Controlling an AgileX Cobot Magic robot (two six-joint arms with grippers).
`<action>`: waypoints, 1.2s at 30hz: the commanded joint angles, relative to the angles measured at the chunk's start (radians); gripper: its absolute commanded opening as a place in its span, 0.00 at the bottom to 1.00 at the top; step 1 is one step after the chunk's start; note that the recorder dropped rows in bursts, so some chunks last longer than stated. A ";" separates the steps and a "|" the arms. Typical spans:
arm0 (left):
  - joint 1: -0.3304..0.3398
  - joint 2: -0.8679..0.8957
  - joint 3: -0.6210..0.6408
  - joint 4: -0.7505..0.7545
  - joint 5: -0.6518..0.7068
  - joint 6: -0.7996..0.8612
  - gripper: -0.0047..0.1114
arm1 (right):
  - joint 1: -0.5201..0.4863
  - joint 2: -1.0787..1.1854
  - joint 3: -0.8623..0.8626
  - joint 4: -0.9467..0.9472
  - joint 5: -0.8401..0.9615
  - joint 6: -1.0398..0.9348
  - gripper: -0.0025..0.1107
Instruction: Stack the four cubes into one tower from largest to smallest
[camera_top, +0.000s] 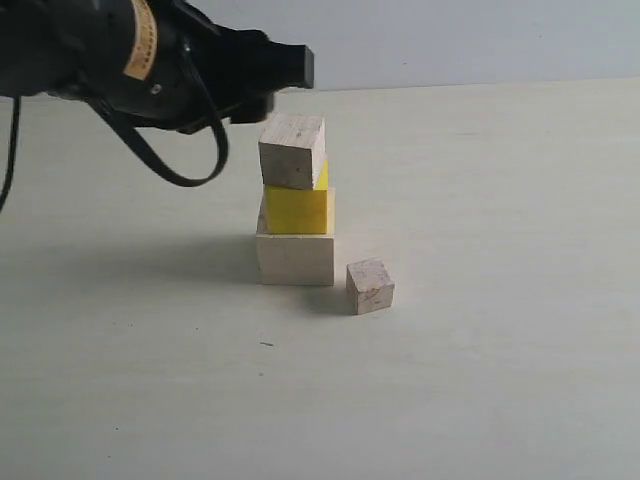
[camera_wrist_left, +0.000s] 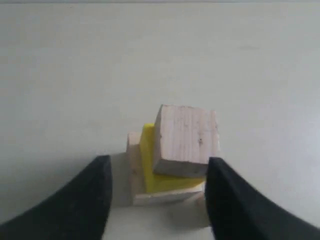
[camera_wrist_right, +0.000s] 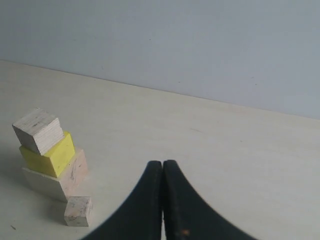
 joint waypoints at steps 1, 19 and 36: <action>-0.004 -0.071 -0.006 -0.018 0.170 0.095 0.20 | 0.002 -0.003 0.015 -0.007 -0.003 -0.002 0.02; -0.004 -0.385 0.016 -0.215 0.387 0.554 0.04 | 0.002 0.377 0.069 0.020 -0.152 0.193 0.02; -0.002 -0.445 0.339 -0.090 0.173 0.621 0.04 | -0.455 0.822 -0.219 0.732 -0.320 -0.340 0.02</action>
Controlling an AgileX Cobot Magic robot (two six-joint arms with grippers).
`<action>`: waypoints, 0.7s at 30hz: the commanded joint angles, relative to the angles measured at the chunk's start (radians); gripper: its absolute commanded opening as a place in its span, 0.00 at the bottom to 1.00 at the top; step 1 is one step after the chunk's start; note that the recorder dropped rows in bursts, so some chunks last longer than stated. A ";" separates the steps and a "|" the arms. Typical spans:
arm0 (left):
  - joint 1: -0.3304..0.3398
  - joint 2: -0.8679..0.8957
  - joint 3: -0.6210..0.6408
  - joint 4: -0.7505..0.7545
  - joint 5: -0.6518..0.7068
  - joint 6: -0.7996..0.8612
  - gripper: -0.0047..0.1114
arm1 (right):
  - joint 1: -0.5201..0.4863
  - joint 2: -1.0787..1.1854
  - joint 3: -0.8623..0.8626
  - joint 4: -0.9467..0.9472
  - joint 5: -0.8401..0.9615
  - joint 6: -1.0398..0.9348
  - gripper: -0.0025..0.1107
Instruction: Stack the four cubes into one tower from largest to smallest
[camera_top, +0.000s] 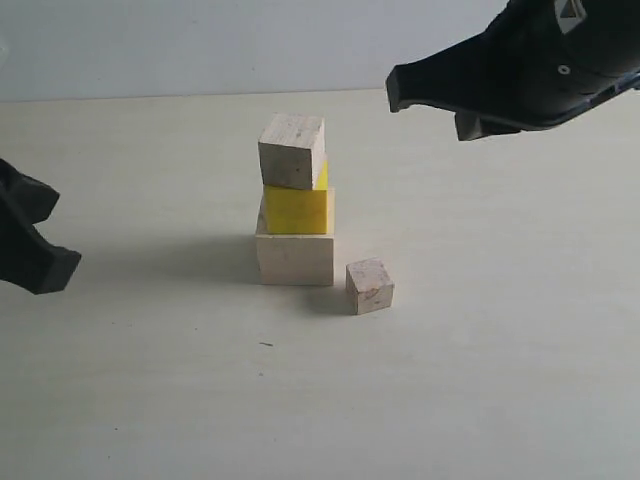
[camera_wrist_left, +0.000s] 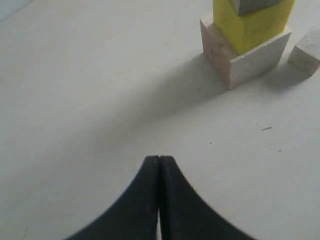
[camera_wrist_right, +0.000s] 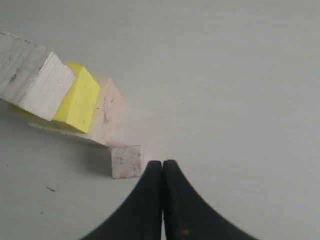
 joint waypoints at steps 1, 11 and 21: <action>-0.002 -0.009 0.003 0.015 -0.028 0.015 0.04 | -0.116 0.112 -0.040 0.284 -0.113 -0.263 0.02; -0.002 -0.009 0.021 0.004 -0.074 0.015 0.04 | -0.196 0.353 -0.186 0.613 -0.147 -0.587 0.02; -0.002 -0.009 0.021 0.004 -0.074 0.015 0.04 | -0.196 0.418 -0.226 0.701 -0.135 -0.629 0.02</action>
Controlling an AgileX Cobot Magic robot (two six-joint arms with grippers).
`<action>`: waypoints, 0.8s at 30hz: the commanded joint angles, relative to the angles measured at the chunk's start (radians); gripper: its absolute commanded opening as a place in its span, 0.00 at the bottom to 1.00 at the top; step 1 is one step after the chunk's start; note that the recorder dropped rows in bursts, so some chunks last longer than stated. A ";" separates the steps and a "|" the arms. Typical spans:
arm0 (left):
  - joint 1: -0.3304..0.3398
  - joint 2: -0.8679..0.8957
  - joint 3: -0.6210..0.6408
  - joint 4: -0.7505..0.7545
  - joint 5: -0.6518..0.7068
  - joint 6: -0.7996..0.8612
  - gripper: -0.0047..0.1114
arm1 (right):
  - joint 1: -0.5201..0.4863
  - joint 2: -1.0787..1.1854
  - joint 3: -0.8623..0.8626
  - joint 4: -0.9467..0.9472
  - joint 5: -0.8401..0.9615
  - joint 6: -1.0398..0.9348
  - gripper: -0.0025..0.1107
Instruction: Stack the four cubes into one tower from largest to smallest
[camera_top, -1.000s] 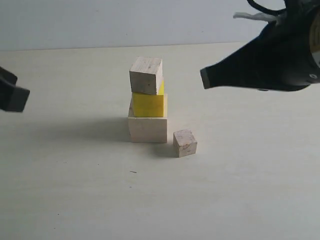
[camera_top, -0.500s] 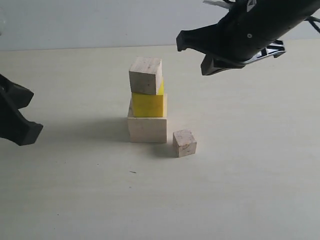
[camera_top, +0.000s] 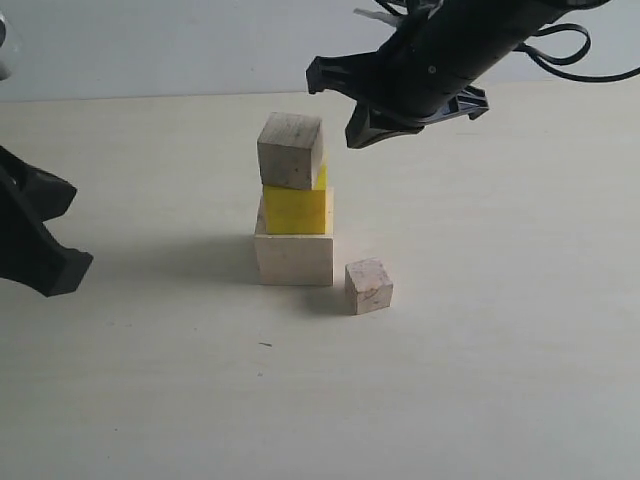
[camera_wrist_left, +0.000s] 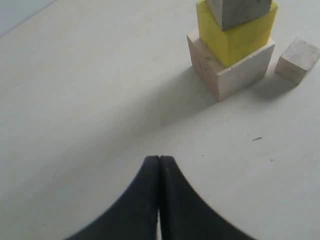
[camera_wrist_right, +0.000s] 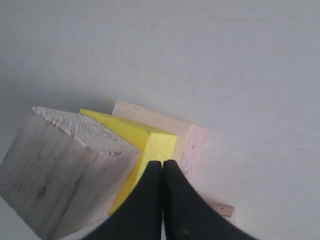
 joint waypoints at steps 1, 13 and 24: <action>-0.002 -0.009 0.004 -0.002 -0.005 0.004 0.04 | -0.006 0.016 -0.008 0.034 0.010 -0.031 0.02; -0.002 -0.009 0.004 -0.002 -0.005 0.008 0.04 | -0.006 0.047 -0.008 0.117 0.012 -0.101 0.02; -0.002 -0.009 0.004 -0.002 -0.007 0.007 0.04 | -0.006 0.055 -0.008 0.139 -0.004 -0.136 0.02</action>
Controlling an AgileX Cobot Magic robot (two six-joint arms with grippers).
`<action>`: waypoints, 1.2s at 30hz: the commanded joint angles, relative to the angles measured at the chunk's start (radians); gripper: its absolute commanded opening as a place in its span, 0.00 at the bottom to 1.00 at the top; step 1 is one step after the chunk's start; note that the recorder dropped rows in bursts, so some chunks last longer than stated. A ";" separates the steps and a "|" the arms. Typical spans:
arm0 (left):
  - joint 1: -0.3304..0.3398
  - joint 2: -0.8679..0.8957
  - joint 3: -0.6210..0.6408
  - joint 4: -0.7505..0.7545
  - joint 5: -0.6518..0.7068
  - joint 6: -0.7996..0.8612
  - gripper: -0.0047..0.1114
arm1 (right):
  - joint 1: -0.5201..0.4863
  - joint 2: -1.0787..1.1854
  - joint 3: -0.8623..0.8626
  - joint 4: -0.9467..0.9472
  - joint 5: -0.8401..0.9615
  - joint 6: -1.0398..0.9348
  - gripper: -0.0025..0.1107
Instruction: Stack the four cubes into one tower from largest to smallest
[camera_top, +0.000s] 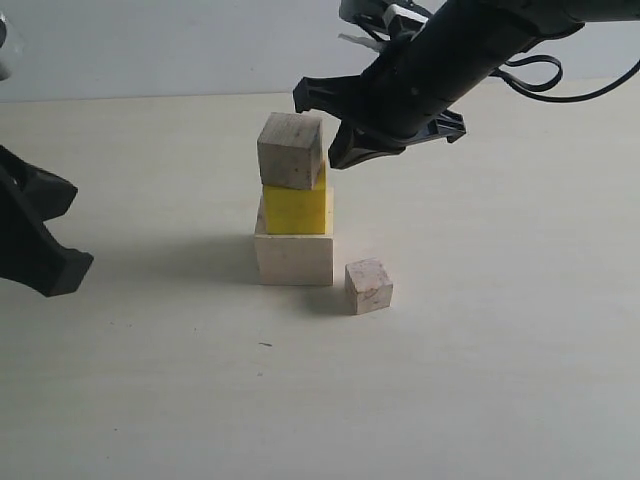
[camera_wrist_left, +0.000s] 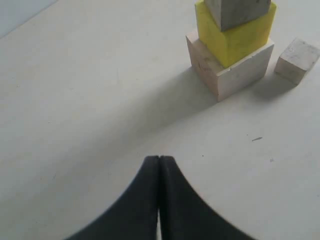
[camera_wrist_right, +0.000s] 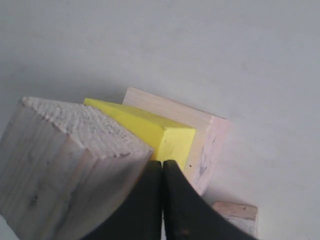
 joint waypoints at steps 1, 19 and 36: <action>-0.002 -0.009 0.004 -0.002 -0.005 0.003 0.04 | -0.006 -0.002 -0.008 0.026 -0.017 -0.045 0.02; -0.002 -0.009 0.004 -0.002 -0.007 0.003 0.04 | -0.006 -0.002 -0.008 0.044 -0.065 -0.069 0.02; -0.002 -0.009 0.004 -0.002 -0.009 0.003 0.04 | -0.006 -0.002 -0.008 -0.139 -0.015 0.119 0.02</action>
